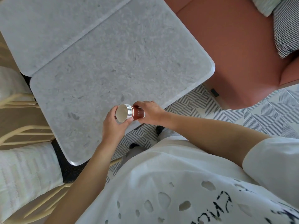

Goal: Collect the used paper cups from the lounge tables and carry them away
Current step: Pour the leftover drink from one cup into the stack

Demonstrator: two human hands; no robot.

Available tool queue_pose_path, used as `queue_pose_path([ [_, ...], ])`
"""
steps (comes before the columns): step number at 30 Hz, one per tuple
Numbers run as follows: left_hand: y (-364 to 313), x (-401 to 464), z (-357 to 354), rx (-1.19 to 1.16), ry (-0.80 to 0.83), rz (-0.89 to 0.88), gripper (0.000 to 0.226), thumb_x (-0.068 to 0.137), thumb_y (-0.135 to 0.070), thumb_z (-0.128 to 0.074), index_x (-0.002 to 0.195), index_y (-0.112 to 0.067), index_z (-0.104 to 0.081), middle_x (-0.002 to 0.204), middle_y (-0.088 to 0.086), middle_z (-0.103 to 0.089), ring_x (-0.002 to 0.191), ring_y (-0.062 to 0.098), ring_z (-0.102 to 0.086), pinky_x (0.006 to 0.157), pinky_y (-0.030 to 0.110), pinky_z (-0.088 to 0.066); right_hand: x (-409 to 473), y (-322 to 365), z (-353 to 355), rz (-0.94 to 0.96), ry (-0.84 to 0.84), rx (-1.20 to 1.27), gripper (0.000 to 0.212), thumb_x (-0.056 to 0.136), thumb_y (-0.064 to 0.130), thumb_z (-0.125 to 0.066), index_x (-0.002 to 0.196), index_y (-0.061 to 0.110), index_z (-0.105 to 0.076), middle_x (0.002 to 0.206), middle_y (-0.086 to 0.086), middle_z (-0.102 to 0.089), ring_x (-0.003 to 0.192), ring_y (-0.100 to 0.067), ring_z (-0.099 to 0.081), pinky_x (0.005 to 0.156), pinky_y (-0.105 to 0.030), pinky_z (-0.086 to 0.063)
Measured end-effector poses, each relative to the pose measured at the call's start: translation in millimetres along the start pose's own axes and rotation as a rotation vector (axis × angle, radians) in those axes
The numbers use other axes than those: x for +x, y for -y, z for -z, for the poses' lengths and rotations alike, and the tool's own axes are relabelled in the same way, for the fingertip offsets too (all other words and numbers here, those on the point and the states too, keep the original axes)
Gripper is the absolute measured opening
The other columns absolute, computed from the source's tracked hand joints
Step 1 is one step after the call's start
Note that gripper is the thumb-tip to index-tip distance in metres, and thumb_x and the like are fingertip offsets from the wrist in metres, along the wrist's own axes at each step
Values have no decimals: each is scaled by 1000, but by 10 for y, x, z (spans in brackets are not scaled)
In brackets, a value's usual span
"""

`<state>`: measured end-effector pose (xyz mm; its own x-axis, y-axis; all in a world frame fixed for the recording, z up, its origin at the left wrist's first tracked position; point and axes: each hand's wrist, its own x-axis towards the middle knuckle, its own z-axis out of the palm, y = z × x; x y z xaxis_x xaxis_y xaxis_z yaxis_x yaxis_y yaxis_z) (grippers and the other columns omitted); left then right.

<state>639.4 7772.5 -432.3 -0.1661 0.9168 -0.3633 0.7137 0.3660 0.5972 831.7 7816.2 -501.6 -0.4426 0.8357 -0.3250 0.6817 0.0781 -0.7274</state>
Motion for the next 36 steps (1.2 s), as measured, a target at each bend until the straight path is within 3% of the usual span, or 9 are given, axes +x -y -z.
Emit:
queue_pose_path([
  [14, -72, 49, 80, -5, -33, 12, 78, 79, -35, -93, 147, -25, -56, 135, -11, -65, 122, 9, -58, 95, 22, -44, 105, 76, 68, 60, -26, -16, 62, 81, 30, -75, 139, 23, -56, 115, 5, -70, 109, -18, -64, 106, -38, -40],
  [19, -46, 44, 47, 25, -30, 25, 80, 77, -32, -95, 146, -20, -58, 139, -2, -68, 126, 16, -62, 103, 34, -52, 129, 72, 39, 49, 1, -47, 62, 81, 26, -75, 140, 23, -56, 116, 4, -70, 111, -20, -64, 107, -41, -41],
  [31, -19, 70, 60, 17, -40, 48, 77, 74, -32, -97, 141, -21, -63, 133, -3, -72, 120, 16, -67, 100, 35, -56, 195, 3, -23, 36, 39, -39, 60, 86, 28, -76, 142, 25, -55, 116, 2, -75, 104, -23, -71, 98, -38, -50],
  [36, -37, 81, 61, 26, -32, 61, 79, 71, -31, -99, 141, -19, -63, 132, -1, -72, 118, 18, -68, 100, 38, -57, 198, -32, -30, 55, 46, -51, 50, 85, 27, -76, 132, 25, -60, 109, 4, -74, 97, -21, -69, 91, -40, -55],
])
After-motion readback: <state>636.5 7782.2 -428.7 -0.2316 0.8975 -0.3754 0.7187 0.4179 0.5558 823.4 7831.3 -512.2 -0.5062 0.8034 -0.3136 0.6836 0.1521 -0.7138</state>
